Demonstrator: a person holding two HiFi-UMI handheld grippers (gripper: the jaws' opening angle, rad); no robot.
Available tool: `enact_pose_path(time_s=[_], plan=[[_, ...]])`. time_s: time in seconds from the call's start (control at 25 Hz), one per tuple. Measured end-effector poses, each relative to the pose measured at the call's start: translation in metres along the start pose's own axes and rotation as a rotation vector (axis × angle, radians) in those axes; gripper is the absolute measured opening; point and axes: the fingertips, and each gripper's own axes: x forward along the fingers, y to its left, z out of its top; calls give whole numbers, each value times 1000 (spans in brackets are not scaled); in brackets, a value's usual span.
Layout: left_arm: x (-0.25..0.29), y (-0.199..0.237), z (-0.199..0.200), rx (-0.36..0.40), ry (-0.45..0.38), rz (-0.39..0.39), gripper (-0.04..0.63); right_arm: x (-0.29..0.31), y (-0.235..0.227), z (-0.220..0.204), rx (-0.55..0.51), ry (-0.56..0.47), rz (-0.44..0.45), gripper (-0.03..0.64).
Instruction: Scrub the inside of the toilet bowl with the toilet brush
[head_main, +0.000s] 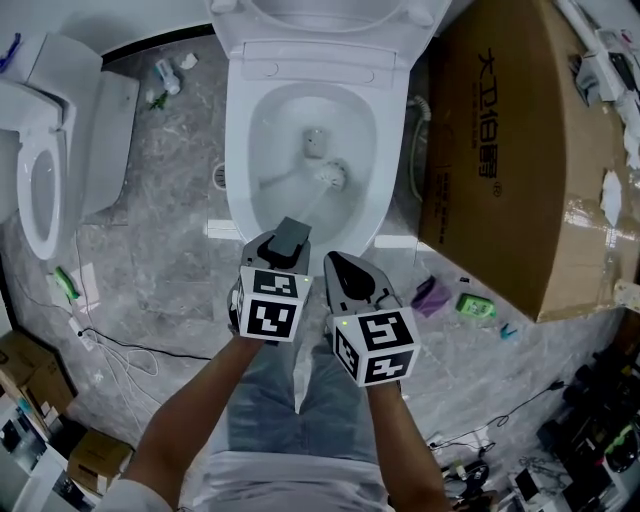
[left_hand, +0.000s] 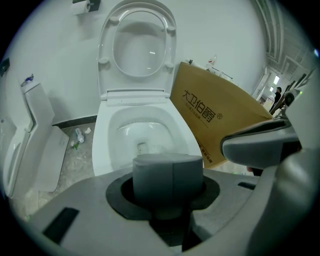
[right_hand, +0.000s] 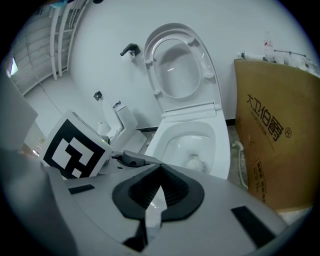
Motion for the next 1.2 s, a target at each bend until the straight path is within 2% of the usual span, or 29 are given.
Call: enact_pose_path(time_s=[0.36, 1.2], plan=[[24, 13, 29, 48, 0, -17, 158, 22, -19, 13, 33, 8, -19, -2], [55, 61, 75, 47, 2, 13, 158, 75, -31, 43, 69, 2, -7, -2]])
